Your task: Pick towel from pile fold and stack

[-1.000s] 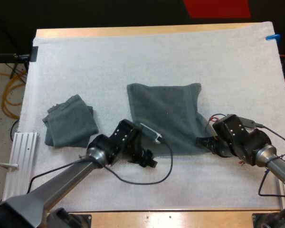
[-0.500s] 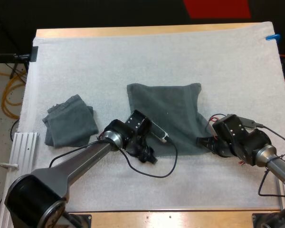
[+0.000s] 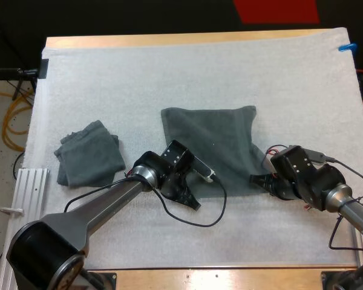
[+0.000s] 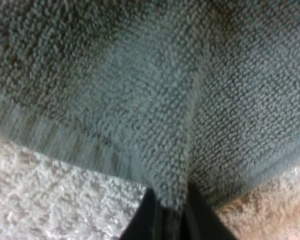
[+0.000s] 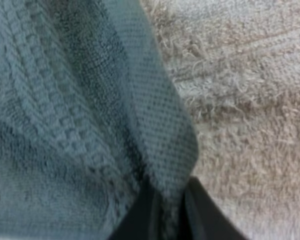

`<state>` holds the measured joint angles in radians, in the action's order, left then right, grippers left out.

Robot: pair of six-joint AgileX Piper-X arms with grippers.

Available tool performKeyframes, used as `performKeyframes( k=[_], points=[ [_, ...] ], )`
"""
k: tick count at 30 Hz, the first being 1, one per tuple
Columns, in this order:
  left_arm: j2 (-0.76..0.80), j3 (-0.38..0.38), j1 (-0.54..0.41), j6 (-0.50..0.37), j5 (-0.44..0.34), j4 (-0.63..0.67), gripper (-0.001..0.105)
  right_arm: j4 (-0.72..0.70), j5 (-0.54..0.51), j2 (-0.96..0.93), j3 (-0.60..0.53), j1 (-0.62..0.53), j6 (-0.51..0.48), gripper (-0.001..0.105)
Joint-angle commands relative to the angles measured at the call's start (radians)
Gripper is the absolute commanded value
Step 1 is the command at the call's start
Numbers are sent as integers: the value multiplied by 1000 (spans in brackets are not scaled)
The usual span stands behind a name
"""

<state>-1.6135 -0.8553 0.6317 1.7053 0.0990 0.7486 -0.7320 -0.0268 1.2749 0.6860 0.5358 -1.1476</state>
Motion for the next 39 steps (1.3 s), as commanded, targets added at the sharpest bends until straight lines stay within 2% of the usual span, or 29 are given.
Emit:
performKeyframes(
  k=[1,8,11,13,15,17,19,23,27,29,31,33,39],
  points=[
    [17,-1,2,-4,-21,54,0,-9,-4,-20,-2,-1,-9,0],
    [219,-1,2,1,-19,218,0,-52,10,-165,-2,11,-8,0],
    [313,-1,2,4,56,282,0,-94,44,-234,-2,43,-3,0],
    [365,-1,2,18,132,312,0,-123,55,-273,-2,87,16,0],
    [391,-1,2,23,170,327,0,-134,49,-288,-2,124,25,0],
    [400,-1,1,25,173,327,0,-134,24,-293,-2,152,54,0],
    [400,3,-6,25,173,312,0,-126,-13,-287,-2,166,95,0],
    [400,26,-51,25,173,239,0,-44,-83,-248,-2,166,97,0],
    [399,64,-157,25,177,108,0,113,-80,-154,-2,152,99,0],
    [390,73,-212,25,206,40,0,175,-67,-106,-2,130,127,0],
    [356,73,-274,25,274,-39,0,251,-62,-40,-2,83,184,0],
    [310,72,-320,25,324,-90,0,313,-40,9,-2,45,195,0],
    [149,69,-364,22,364,-126,0,428,27,114,-2,-32,195,0]
  ],
)
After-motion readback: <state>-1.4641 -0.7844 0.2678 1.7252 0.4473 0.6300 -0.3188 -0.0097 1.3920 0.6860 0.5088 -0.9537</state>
